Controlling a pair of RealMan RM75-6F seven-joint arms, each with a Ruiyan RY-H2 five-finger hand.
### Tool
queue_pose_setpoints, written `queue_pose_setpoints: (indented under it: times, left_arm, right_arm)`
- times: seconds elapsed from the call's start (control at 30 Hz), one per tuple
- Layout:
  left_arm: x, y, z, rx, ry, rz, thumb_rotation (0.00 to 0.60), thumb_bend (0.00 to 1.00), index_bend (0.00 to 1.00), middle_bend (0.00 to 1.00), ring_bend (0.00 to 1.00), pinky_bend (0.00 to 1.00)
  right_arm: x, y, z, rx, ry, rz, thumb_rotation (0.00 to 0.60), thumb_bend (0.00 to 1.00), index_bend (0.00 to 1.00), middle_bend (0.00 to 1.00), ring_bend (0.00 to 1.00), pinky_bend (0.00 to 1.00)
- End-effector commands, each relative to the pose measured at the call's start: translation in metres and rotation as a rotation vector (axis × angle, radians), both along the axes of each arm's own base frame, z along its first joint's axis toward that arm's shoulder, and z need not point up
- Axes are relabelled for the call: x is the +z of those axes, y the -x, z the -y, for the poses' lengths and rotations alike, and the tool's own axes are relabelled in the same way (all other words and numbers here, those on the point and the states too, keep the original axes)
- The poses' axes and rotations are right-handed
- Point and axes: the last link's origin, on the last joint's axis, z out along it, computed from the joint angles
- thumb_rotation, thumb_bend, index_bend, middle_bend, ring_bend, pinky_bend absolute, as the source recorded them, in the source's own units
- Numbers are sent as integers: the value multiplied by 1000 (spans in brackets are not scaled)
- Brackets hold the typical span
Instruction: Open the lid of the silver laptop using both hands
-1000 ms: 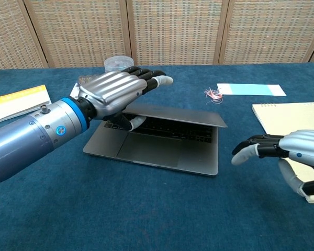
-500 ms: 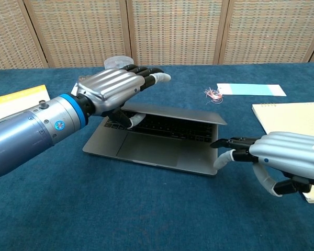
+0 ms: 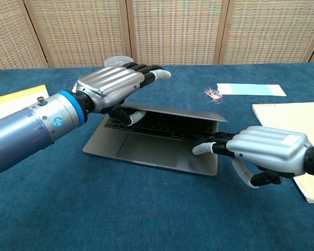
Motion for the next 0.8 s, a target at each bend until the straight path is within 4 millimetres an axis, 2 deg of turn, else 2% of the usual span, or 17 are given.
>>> queue_pose_setpoints:
  times: [0.03, 0.3, 0.57, 0.8]
  left_arm:
    - [0, 1, -1, 2, 2, 1, 600, 496, 0, 0, 0, 0]
    - [-1, 3, -2, 4, 4, 5, 600, 496, 0, 0, 0, 0]
    - [1, 2, -4, 3, 2, 7, 600, 496, 0, 0, 0, 0]
    - [3, 1, -6, 2, -3, 9, 600, 496, 0, 0, 0, 0]
  right_arm:
    - [-7, -6, 3, 0, 8, -29, 600, 1000, 74, 14, 1, 222]
    - [-19, -8, 8, -7, 27, -119, 600, 1000, 91, 71, 5, 222]
    - [-22, -16, 10, 8, 38, -157, 600, 1000, 146, 152, 76, 222]
    - [-25, -21, 9, 28, 48, -181, 600, 1000, 169, 183, 106, 228]
